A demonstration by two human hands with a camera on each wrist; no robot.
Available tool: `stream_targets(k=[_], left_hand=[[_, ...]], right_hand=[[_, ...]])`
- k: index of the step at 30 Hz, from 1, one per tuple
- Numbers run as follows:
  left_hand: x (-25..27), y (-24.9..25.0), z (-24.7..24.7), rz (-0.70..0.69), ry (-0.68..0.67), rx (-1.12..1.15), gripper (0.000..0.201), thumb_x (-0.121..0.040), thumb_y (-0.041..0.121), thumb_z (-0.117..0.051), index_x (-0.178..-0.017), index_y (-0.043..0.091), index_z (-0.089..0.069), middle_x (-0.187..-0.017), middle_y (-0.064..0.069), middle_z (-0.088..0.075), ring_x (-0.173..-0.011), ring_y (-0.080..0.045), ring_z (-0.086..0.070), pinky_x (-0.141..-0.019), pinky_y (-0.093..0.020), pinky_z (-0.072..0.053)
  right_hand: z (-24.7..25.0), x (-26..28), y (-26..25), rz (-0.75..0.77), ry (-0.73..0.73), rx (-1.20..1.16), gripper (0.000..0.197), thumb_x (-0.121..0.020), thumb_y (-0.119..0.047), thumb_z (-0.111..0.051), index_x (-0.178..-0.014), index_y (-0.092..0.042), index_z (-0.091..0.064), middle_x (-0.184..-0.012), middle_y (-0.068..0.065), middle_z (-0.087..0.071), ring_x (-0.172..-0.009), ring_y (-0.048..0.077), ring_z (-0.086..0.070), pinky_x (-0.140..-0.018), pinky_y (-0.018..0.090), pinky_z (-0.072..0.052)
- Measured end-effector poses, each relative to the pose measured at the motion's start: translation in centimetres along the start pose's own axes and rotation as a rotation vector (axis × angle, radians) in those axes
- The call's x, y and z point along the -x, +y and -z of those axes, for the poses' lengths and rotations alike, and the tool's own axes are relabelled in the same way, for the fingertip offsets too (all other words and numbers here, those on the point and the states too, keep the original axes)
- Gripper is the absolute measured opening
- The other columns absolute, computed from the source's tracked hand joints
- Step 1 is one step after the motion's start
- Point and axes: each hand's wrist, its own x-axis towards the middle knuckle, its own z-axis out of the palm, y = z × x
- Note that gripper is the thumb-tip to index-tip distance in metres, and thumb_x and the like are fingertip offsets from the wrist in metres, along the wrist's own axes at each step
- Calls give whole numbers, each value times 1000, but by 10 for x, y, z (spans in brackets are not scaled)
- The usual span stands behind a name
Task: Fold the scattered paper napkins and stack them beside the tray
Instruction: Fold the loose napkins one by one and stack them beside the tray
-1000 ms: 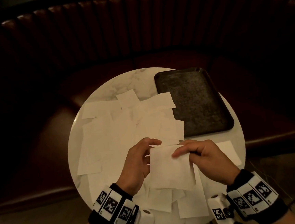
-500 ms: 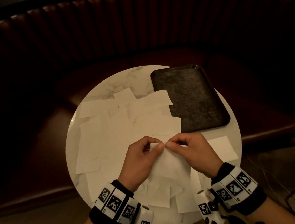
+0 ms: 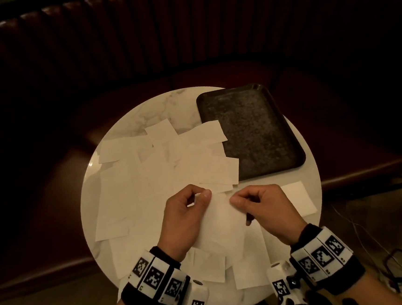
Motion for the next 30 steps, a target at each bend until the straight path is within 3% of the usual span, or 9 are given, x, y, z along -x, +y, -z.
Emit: stream_targets(k=[3, 6, 9, 12, 14, 15, 19, 24, 30], left_hand=[[-3, -10, -9, 29, -9, -28, 17, -93, 19, -64, -80, 9, -67, -74, 5, -64, -72, -8, -56, -70, -23, -46], [-4, -21, -28, 65, 5, -35, 18, -93, 19, -64, -78, 9, -66, -71, 7, -64, -69, -7, -56, -66, -22, -46], [-9, -31, -46, 117, 35, -27, 20, -94, 19, -63, -77, 8, -65, -70, 5, -64, -66, -7, -55, -61, -20, -46], [-9, -40, -57, 230, -33, -13, 20, -97, 24, -57, -87, 9, -64, -77, -3, -66, -67, -14, -60, -62, -30, -51], [-5, -50, -53, 315, -56, -35, 20, -99, 25, -52, -93, 9, -63, -83, -8, -70, -68, -20, -65, -63, -33, -52], [-2, -57, -48, 340, -43, -83, 20, -100, 25, -51, -94, 10, -64, -84, -8, -71, -69, -19, -66, -63, -32, -52], [10, -96, -18, 402, 71, -323, 17, -98, 20, -54, -87, 13, -65, -81, -4, -72, -72, -19, -68, -64, -28, -51], [21, -123, 11, 476, 155, -468, 16, -97, 19, -56, -84, 17, -64, -83, -1, -71, -76, -20, -68, -62, -27, -48], [12, -130, 26, 431, 248, -644, 11, -96, 18, -56, -88, 15, -63, -93, 0, -63, -84, -16, -59, -69, -23, -40]], right_hand=[[13, 4, 12, -98, 36, -128, 10, -86, -11, -67, -86, -3, -73, -75, 27, -67, -58, 24, -58, -59, 33, -54], [14, 5, 25, -192, 63, -299, 11, -89, -13, -64, -93, -4, -70, -81, 13, -72, -70, 20, -66, -65, 34, -57], [16, 6, 38, -245, 52, -368, 11, -89, -10, -63, -97, -4, -69, -84, 10, -75, -74, 19, -70, -64, 31, -57], [43, -5, 59, -218, 104, -210, 8, -90, -8, -63, -93, -5, -69, -81, 9, -75, -71, 17, -70, -59, 25, -54], [78, -23, 79, -211, 142, -56, 6, -89, -11, -65, -90, -10, -70, -84, 11, -75, -76, 22, -69, -63, 31, -55], [98, -35, 91, -219, 161, 29, 5, -88, -13, -67, -87, -12, -71, -83, 11, -73, -77, 24, -68, -65, 34, -54], [161, -85, 130, -312, 104, 458, 11, -87, -22, -68, -85, -11, -68, -78, 6, -66, -79, 25, -61, -67, 27, -44], [169, -114, 158, -345, 113, 672, 22, -86, -25, -69, -97, -6, -69, -94, 13, -67, -90, 28, -60, -80, 28, -43], [152, -119, 165, -306, 132, 821, 11, -93, -22, -57, -96, -11, -58, -102, 19, -66, -103, 39, -57, -87, 40, -46]])
